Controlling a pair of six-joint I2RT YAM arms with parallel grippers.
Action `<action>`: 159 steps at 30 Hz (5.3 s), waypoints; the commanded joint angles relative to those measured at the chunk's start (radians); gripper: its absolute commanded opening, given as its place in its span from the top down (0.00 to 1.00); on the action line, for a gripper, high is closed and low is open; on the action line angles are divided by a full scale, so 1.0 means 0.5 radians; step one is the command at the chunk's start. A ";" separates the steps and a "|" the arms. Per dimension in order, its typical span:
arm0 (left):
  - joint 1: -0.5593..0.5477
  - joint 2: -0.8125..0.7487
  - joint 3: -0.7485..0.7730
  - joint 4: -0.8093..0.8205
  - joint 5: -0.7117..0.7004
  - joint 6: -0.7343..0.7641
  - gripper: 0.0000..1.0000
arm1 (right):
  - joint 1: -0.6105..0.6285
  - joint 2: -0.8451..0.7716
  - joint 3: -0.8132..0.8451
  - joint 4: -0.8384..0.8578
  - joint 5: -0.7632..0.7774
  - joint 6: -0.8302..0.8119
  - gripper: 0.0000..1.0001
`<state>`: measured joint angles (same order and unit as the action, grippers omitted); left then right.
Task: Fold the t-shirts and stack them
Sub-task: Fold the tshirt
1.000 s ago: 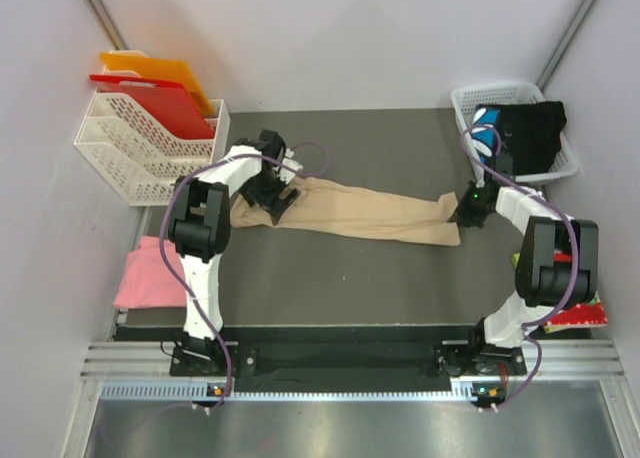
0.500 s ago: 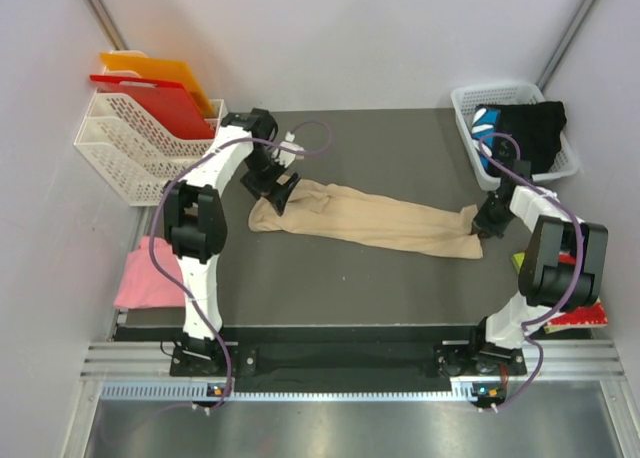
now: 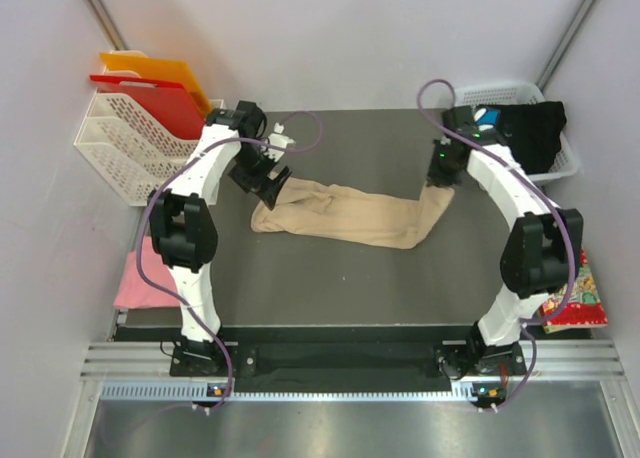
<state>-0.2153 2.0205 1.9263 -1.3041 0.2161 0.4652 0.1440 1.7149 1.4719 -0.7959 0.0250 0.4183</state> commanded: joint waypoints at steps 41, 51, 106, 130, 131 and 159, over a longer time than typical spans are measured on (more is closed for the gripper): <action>0.035 -0.068 -0.214 0.154 -0.098 0.036 0.01 | 1.068 0.602 0.928 -0.467 0.196 -0.217 0.16; 0.029 -0.120 -0.300 0.194 -0.150 0.042 0.01 | 0.770 0.279 0.312 -0.200 0.122 -0.137 0.18; -0.002 -0.126 -0.291 0.249 -0.227 0.011 0.01 | 0.617 0.963 0.640 -0.160 -0.182 -0.155 0.38; -0.042 -0.120 -0.330 0.252 -0.205 -0.007 0.01 | 0.547 0.817 0.864 -0.129 0.036 -0.137 0.94; -0.042 -0.123 -0.337 0.252 -0.208 -0.007 0.01 | 0.543 0.804 0.848 -0.108 0.021 -0.137 0.92; -0.057 -0.093 -0.272 0.231 -0.245 0.015 0.01 | -0.092 0.040 -0.433 0.331 -0.461 -0.042 0.02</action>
<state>-0.2367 2.0045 1.7584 -1.1976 0.0917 0.4698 0.0986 1.7512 1.3705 -0.7105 -0.0978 0.3790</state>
